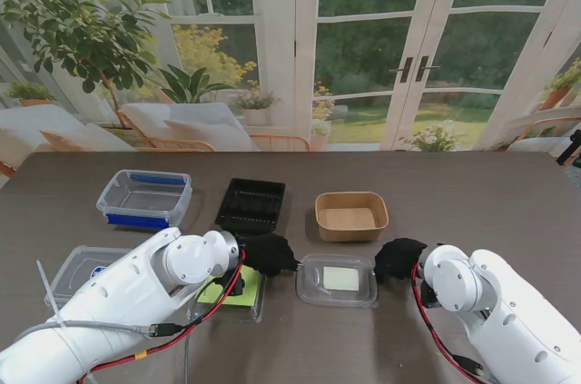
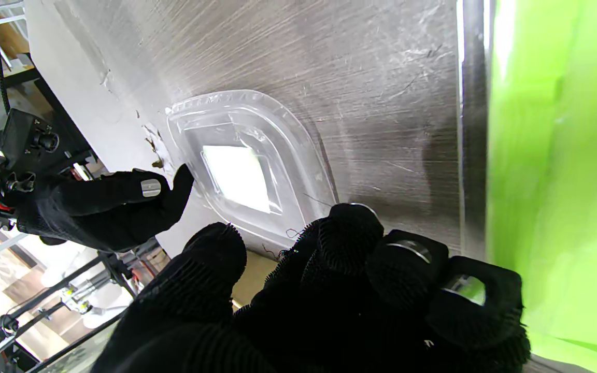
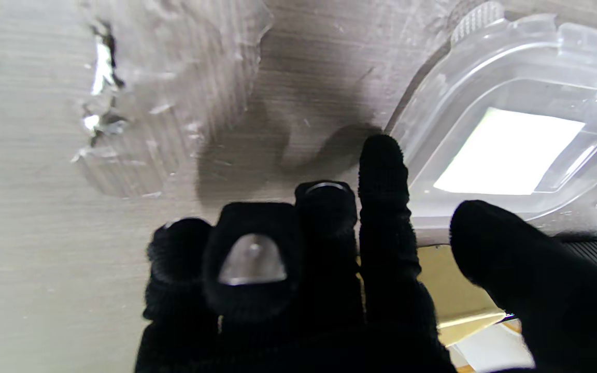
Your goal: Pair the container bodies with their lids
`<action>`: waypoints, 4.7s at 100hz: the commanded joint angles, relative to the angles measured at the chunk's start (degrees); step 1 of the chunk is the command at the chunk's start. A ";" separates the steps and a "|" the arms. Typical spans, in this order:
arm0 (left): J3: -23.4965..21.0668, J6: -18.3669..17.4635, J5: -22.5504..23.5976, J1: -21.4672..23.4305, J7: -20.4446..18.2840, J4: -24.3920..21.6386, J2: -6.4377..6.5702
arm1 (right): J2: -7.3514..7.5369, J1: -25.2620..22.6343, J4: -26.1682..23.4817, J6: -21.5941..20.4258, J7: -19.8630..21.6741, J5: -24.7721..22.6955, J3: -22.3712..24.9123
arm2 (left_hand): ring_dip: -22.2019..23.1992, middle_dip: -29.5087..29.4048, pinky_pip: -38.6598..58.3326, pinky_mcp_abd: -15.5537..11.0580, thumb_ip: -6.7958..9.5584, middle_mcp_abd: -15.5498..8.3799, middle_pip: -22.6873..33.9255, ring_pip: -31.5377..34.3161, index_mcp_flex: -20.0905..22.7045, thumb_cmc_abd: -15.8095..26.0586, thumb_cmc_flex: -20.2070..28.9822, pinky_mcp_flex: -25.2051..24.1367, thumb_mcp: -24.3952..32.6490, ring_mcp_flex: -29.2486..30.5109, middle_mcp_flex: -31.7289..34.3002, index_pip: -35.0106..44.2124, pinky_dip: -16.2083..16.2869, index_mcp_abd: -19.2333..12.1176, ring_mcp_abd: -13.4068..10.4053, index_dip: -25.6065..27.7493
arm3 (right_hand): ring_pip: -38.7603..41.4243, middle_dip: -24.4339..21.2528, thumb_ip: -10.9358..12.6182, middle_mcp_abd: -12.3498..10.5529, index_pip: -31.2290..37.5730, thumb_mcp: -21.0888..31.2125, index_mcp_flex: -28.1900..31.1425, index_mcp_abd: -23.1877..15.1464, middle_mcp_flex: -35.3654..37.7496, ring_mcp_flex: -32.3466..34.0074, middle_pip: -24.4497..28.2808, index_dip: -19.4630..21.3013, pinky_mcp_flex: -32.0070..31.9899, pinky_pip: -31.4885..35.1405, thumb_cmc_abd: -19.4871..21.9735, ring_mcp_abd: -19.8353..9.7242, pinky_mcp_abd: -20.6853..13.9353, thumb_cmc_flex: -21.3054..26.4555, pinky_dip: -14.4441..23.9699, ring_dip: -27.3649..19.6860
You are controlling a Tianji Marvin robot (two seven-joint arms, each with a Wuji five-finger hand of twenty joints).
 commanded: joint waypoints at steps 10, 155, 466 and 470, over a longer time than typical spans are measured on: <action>-0.33 1.03 0.71 0.39 -1.53 -1.31 0.50 | 0.03 -0.30 -0.33 0.07 0.98 -0.36 -0.17 | -0.68 -0.61 1.59 -3.45 -0.85 0.08 -0.20 -0.45 -0.30 2.04 0.15 0.47 -1.38 0.21 0.62 -0.48 -1.31 3.24 3.62 -0.35 | 0.31 -0.75 1.70 -1.52 0.14 -1.25 -2.39 1.20 -1.29 -1.00 0.19 1.03 10.03 -0.07 1.50 -0.78 -1.17 -2.89 0.79 -0.47; 3.84 2.48 -0.25 -2.09 -3.27 0.90 0.18 | 0.46 -2.55 -3.87 1.41 4.53 1.38 2.19 | -0.93 0.20 4.36 -3.61 -0.77 -0.38 1.90 1.87 -0.94 3.07 1.71 3.06 -3.96 1.66 1.36 -0.75 -2.80 4.04 2.73 -0.44 | 1.75 -8.42 1.33 2.04 -4.31 0.85 -15.94 8.05 16.20 3.18 -8.73 1.61 19.21 0.58 -0.32 7.74 7.27 -2.27 -0.72 1.81; 2.39 -1.97 -0.67 -1.65 0.83 1.07 -0.98 | -0.05 -6.54 -8.10 4.03 4.17 10.34 7.07 | -0.63 0.64 2.38 -3.76 -0.72 -0.60 1.99 1.22 -0.61 3.03 2.48 0.78 -4.84 1.03 1.17 -0.61 -1.62 3.55 2.79 -0.40 | 2.59 -6.96 1.74 2.23 -6.50 0.06 -15.87 7.79 11.73 3.32 -4.44 0.36 16.13 2.27 1.39 5.90 5.16 -2.01 -0.44 0.47; 2.36 -2.07 -0.64 -1.67 0.87 1.07 -0.98 | -0.06 -6.52 -8.18 4.07 4.14 10.34 7.16 | -0.63 0.64 2.33 -3.74 -0.73 -0.54 1.99 1.21 -0.70 3.05 2.39 0.79 -4.78 1.03 1.19 -0.65 -1.65 3.53 2.79 -0.41 | 2.59 -6.96 1.73 2.24 -6.51 0.04 -15.84 7.80 11.73 3.32 -4.44 0.36 16.11 2.28 1.39 6.01 5.18 -2.04 -0.43 0.48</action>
